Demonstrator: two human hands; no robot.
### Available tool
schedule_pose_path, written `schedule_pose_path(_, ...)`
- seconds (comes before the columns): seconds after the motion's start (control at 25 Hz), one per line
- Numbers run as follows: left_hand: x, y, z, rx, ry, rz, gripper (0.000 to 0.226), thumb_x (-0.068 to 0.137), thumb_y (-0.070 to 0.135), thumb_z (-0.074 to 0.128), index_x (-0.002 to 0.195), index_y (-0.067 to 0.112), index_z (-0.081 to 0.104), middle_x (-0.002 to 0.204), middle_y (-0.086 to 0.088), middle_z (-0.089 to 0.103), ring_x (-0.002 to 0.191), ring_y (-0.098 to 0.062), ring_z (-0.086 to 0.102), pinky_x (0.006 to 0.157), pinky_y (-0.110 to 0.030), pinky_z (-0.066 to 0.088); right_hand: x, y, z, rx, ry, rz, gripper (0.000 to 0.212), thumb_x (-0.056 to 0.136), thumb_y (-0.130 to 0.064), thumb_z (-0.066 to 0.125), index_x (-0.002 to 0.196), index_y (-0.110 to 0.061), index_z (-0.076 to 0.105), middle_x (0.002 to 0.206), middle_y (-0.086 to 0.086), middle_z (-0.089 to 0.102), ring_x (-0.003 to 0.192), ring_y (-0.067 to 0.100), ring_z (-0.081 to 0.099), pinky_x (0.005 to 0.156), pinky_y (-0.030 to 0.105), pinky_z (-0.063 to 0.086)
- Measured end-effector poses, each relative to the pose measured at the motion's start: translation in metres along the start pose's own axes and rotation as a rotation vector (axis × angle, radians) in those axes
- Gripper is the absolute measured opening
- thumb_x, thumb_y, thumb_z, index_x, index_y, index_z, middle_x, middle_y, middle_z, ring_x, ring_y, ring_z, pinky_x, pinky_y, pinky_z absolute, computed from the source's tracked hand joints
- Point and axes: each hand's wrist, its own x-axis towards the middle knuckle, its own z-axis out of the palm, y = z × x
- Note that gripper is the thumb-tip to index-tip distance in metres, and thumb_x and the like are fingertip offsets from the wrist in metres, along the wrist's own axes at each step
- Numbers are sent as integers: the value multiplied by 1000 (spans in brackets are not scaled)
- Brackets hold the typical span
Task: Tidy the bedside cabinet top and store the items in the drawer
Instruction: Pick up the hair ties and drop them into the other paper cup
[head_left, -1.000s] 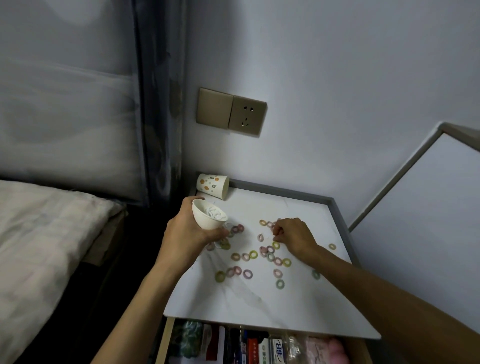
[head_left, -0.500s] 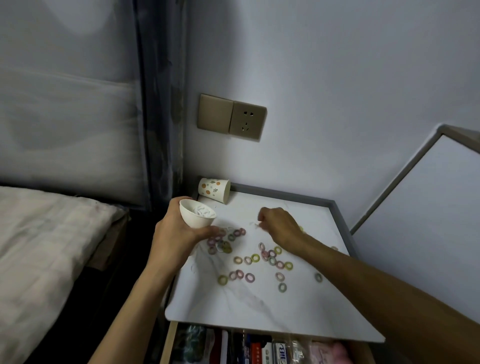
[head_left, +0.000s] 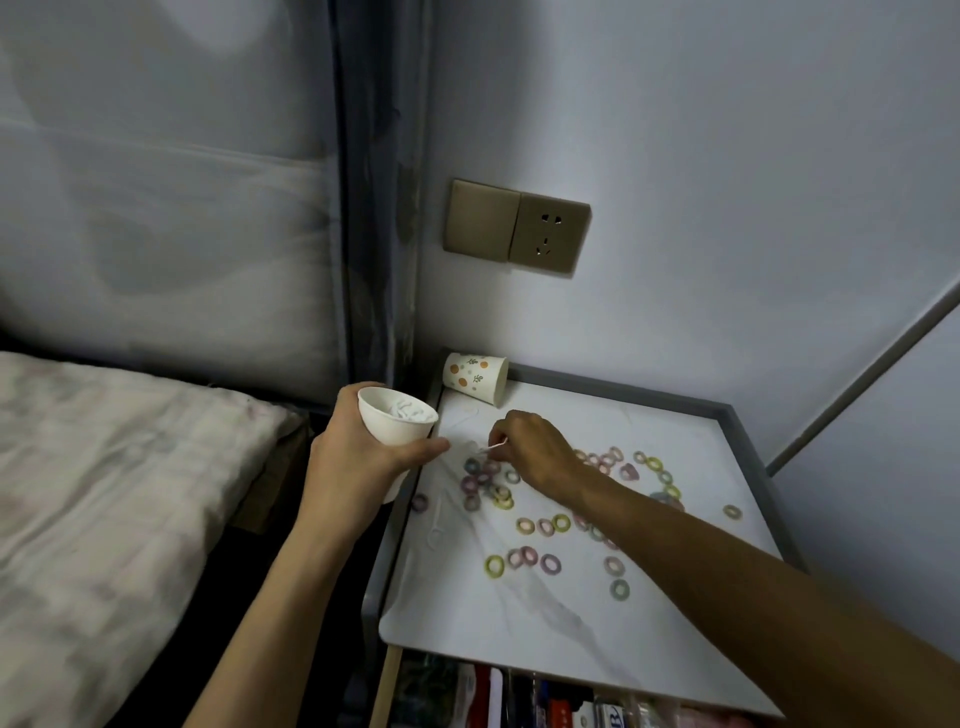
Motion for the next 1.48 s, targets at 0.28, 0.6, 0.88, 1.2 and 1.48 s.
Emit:
schedule_pose_path(0.28, -3, -1, 2, 26, -15, -7, 69, 50, 40, 94, 106, 38, 54, 91, 14, 67, 81, 5, 62, 64, -17, 45, -8, 0, -5, -206, -33, -68, 18, 91, -6, 57, 109, -8, 55, 110, 13, 66, 100, 29, 61, 73, 32, 42)
schedule_pose_path(0.6, -8, 1, 6, 161, -79, 18, 70, 53, 35, 91, 110, 37, 51, 92, 15, 66, 86, -4, 61, 63, -21, 44, -1, -46, -124, 300, 32, -341, 14, 90, -22, 66, 97, -16, 76, 78, -2, 74, 64, 3, 62, 60, 14, 47)
schedule_pose_path(0.88, -9, 11, 6, 136, -97, 84, 69, 55, 33, 90, 110, 42, 51, 88, 19, 69, 80, 6, 63, 59, -19, 44, -3, -112, -133, 180, -242, -561, 25, 86, -19, 70, 111, -16, 73, 92, -15, 66, 79, -13, 57, 73, 1, 39)
schedule_pose_path(1.2, -4, 13, -21, -11, 33, 59, 83, 34, 56, 83, 108, 39, 51, 90, 15, 68, 85, -2, 64, 69, -23, 49, 26, -58, -74, 100, -118, -155, 28, 94, -4, 57, 119, -8, 68, 119, 7, 68, 110, 19, 63, 90, 18, 41)
schedule_pose_path(1.48, 3, 6, -30, -39, 77, 18, 79, 38, 51, 82, 109, 39, 50, 93, 11, 69, 90, -15, 66, 78, -37, 55, 38, -39, 9, -2, -64, -93, 34, 93, -1, 50, 127, -1, 55, 132, 19, 47, 121, 33, 46, 102, 38, 39)
